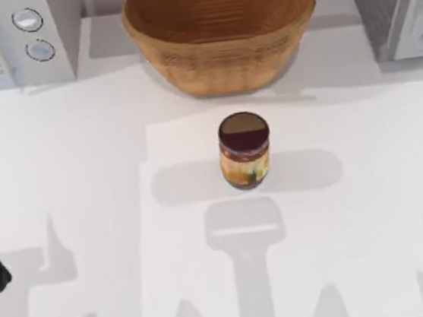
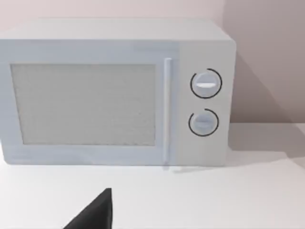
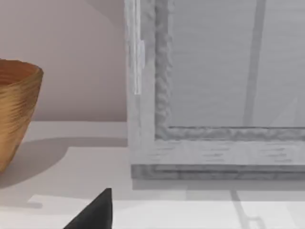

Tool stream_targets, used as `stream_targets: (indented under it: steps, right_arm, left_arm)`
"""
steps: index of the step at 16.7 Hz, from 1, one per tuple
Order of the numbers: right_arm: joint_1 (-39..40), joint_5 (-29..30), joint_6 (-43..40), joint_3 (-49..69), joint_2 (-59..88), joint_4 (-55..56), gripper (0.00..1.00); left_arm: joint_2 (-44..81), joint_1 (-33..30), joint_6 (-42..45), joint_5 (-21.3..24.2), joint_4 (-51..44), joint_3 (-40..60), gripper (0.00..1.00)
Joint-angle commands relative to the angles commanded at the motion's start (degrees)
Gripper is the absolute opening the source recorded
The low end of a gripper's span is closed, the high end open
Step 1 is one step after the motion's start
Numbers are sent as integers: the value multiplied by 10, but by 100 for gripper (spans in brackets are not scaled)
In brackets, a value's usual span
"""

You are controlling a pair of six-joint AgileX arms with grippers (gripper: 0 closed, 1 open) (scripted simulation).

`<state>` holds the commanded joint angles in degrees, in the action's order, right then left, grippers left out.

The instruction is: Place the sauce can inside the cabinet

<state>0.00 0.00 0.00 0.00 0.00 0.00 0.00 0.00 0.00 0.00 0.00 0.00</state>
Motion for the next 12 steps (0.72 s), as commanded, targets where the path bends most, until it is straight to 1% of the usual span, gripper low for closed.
stream_targets:
  steps: [4,6,9,12]
  right_arm:
    - [-5,-3,4,9,13,8,100]
    - [-9,-16,7,27,46,24,100]
    - [-4,-63,3,69,136,62,100]
    - [14,-140,-16,126,264,113,100]
  left_arm:
    - [0,0,0,0,0,0,100]
    - [0,0,0,0,0,0,100]
    - [0,0,0,0,0,0,100]
    - [0,0,0,0,0,0,100]
